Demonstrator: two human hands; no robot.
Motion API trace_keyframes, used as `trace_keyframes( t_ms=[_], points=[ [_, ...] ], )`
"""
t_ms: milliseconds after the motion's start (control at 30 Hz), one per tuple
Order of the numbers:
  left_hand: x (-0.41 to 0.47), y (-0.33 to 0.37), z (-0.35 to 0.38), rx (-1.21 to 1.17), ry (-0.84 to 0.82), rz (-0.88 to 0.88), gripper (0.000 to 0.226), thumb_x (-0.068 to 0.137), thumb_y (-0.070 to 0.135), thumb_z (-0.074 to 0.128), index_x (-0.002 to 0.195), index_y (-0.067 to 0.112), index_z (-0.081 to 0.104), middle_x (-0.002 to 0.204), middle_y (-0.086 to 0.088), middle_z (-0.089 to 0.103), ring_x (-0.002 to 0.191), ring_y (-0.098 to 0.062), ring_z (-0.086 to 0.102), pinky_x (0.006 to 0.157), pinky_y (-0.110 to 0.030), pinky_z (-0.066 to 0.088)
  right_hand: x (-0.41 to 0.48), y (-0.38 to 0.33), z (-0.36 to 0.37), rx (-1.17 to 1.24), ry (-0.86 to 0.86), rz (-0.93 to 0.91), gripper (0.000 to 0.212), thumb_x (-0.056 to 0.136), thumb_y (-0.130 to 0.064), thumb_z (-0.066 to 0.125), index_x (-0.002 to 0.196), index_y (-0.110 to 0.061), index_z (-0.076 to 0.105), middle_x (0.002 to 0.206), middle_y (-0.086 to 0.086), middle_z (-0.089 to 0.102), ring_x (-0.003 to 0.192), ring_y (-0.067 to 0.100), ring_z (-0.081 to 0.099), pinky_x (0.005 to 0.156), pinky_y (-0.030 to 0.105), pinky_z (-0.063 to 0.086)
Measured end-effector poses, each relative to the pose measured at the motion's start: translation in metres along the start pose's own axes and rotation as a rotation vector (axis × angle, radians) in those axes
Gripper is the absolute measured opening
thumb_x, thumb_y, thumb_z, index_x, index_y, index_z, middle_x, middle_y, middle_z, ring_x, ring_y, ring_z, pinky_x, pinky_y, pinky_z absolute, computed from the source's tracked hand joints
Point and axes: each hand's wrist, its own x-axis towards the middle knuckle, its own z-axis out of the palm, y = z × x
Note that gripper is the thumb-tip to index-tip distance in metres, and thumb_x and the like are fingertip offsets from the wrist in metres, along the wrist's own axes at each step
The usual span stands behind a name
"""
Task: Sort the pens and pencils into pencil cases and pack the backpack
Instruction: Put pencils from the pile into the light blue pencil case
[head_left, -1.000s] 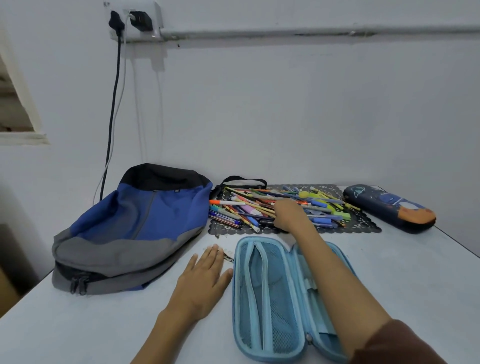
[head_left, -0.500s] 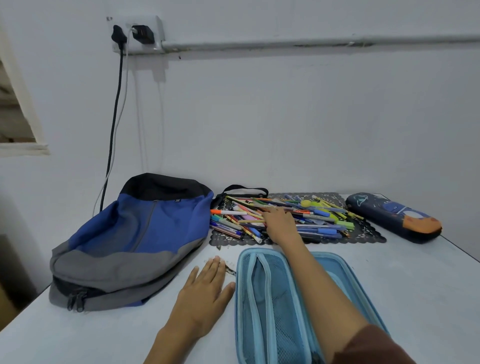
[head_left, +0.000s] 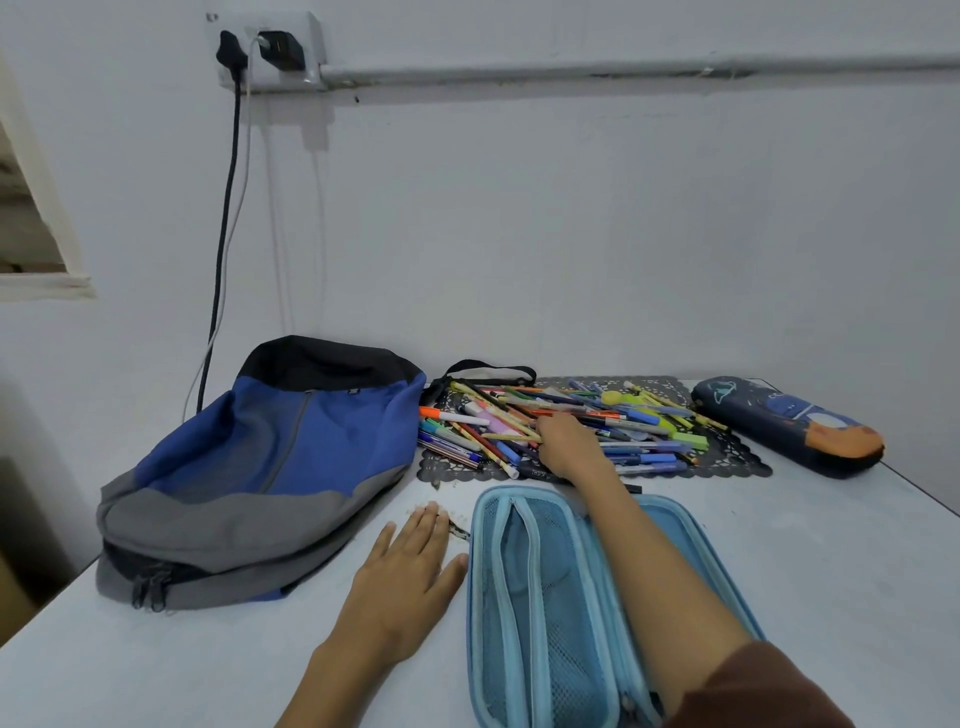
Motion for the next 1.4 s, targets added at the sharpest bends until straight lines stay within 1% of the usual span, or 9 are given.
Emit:
trace_keyframes(
  t_ms=[167,333,533,767,867,1167,1233,1333,1400],
  points=[
    [0.001,0.0,-0.001,0.014,0.001,0.002,0.137,0.039,0.079,-0.046,0.156,0.022,-0.001,0.163,0.008,-0.007,0.148,-0.004,-0.01,0.118,-0.028,-0.009,0.001,0.003,-0.016,0.245,0.052,0.128,0.028,0.095,-0.021,0.042,0.111,-0.001,0.052,0.108,0.017,0.06,0.099,0.035,0.058,0.073,0.036,0.04],
    [0.0,0.001,-0.001,0.014,0.002,0.005,0.137,0.04,0.079,-0.046,0.155,0.022,-0.001,0.163,0.007,-0.007,0.148,-0.005,-0.011,0.118,-0.028,-0.009,0.003,0.007,-0.023,0.189,0.127,0.088,0.024,0.096,-0.034,0.05,0.088,-0.012,0.052,0.086,0.005,0.056,0.084,0.027,0.056,0.066,0.032,0.037],
    [0.0,0.0,-0.001,0.011,0.01,0.006,0.136,0.041,0.079,-0.046,0.156,0.022,-0.001,0.163,0.007,-0.007,0.148,-0.005,-0.01,0.118,-0.027,-0.009,0.004,0.002,-0.011,0.16,0.006,-0.024,0.032,0.096,-0.024,0.054,0.127,-0.015,0.055,0.126,0.012,0.06,0.114,0.033,0.056,0.083,0.038,0.045],
    [0.0,0.0,0.0,0.013,0.017,0.006,0.136,0.041,0.078,-0.046,0.156,0.022,0.001,0.163,0.007,-0.005,0.148,-0.005,-0.009,0.118,-0.028,-0.008,-0.003,0.001,-0.003,0.012,-0.024,-0.04,0.022,0.092,-0.029,0.062,0.098,-0.008,0.061,0.103,0.011,0.065,0.095,0.031,0.061,0.068,0.032,0.041],
    [0.001,0.0,0.0,0.008,0.019,0.01,0.136,0.041,0.079,-0.046,0.156,0.022,0.001,0.163,0.007,-0.005,0.148,-0.005,-0.009,0.118,-0.028,-0.008,-0.003,0.001,-0.003,-0.001,-0.055,-0.074,0.018,0.092,-0.025,0.06,0.086,-0.01,0.053,0.093,0.008,0.06,0.089,0.03,0.059,0.065,0.031,0.038],
    [0.0,-0.001,0.0,0.009,0.022,0.012,0.134,0.043,0.078,-0.046,0.156,0.023,-0.001,0.163,0.007,-0.005,0.148,-0.005,-0.009,0.119,-0.028,-0.008,0.004,0.011,-0.022,0.197,0.165,0.009,0.027,0.103,-0.029,0.037,0.119,-0.007,0.039,0.093,0.017,0.063,0.078,0.033,0.057,0.063,0.037,0.04],
    [0.0,-0.001,0.0,0.005,0.022,0.015,0.134,0.043,0.078,-0.045,0.156,0.022,0.0,0.163,0.006,-0.005,0.148,-0.006,-0.009,0.118,-0.028,-0.009,0.005,0.008,-0.025,0.286,0.155,0.029,0.024,0.1,-0.026,0.047,0.114,-0.007,0.044,0.093,0.015,0.061,0.082,0.033,0.058,0.065,0.038,0.042],
    [0.0,0.0,0.0,0.003,0.02,0.012,0.134,0.042,0.078,-0.045,0.156,0.022,-0.001,0.163,0.007,-0.006,0.148,-0.005,-0.01,0.118,-0.028,-0.009,0.006,-0.004,-0.024,0.413,0.14,0.062,0.012,0.09,-0.018,0.059,0.082,-0.013,0.052,0.086,0.012,0.06,0.08,0.03,0.058,0.064,0.033,0.042],
    [0.0,0.0,0.0,0.007,0.018,0.008,0.134,0.042,0.078,-0.046,0.156,0.022,-0.001,0.163,0.008,-0.007,0.148,-0.004,-0.011,0.118,-0.028,-0.01,0.006,-0.017,-0.019,0.419,0.103,0.041,0.014,0.092,-0.02,0.059,0.083,-0.01,0.058,0.086,0.014,0.06,0.08,0.03,0.057,0.065,0.03,0.037]
  ],
)
